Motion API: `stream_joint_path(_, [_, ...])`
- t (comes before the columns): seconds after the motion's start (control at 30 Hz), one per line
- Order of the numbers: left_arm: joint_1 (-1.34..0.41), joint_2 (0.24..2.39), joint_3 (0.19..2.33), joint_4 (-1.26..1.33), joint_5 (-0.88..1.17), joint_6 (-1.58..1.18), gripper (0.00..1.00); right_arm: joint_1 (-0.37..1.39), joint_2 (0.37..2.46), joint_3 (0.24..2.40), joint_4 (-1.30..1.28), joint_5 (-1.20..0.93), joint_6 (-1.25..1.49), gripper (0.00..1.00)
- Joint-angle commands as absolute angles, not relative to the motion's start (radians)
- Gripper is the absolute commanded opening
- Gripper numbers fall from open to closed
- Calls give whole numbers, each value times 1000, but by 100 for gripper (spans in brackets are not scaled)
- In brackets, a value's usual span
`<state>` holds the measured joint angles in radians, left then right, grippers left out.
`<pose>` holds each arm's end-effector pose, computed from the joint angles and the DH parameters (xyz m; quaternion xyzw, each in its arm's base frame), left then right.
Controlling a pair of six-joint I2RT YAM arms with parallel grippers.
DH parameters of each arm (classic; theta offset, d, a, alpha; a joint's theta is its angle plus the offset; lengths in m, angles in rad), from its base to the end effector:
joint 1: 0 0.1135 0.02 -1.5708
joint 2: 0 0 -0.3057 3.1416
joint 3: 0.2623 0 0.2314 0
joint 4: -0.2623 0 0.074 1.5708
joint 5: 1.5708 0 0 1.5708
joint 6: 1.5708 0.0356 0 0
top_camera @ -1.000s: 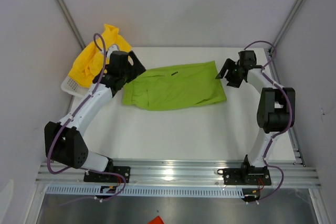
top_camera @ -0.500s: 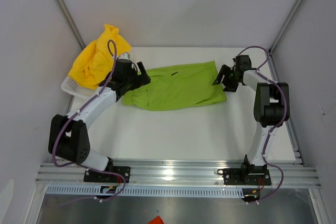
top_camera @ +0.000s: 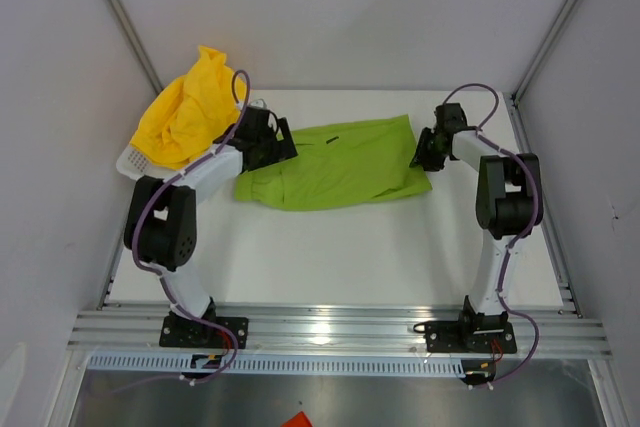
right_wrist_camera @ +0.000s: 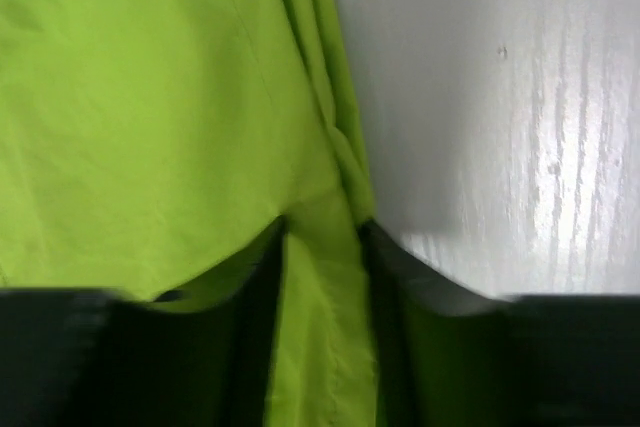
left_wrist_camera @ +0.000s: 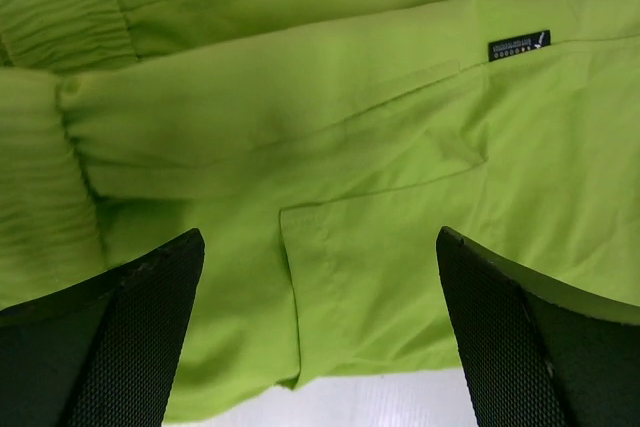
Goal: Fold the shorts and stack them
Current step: Fold the shorts
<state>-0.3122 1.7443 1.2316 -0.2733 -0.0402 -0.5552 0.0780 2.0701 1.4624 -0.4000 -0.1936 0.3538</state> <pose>0.3567 -0.1136 0.2797 -0.1196 0.9161 -0.1438 0.3547 0.4404 0.0413 0.2114 0.1048 0.9507 0.1499 0.2502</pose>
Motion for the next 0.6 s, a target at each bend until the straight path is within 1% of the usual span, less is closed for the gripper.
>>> stream_joint_path(0.0, [-324,1801,1310,-307,-38,-519,98,103,2103,1480,-475,-60,327,34])
stream_joint_path(0.07, [-325,1818,1333,-316,-35,-512,98,95,2099,1477,-483,-19,331,20])
stream_joint_path(0.1, [-330,1824,1333,-318,-37,-511,98,89,2097,1464,-482,-12,336,5])
stream_joint_path(0.13, [-331,1828,1333,-314,-38,-511,98,83,2094,1451,-477,-12,342,0])
stream_joint_path(0.3, [-353,1865,1354,-305,-37,-509,98,32,1990,1316,-405,-5,382,0])
stream_joint_path(0.33, [-356,1881,1376,-305,-35,-508,98,29,1965,1260,-394,0,387,0])
stream_joint_path(0.43, [-370,1950,1434,-322,-31,-509,98,31,1881,1188,-374,54,394,0])
stream_joint_path(0.57, [-380,2034,1577,-389,-58,-508,98,49,1801,1097,-388,92,396,0])
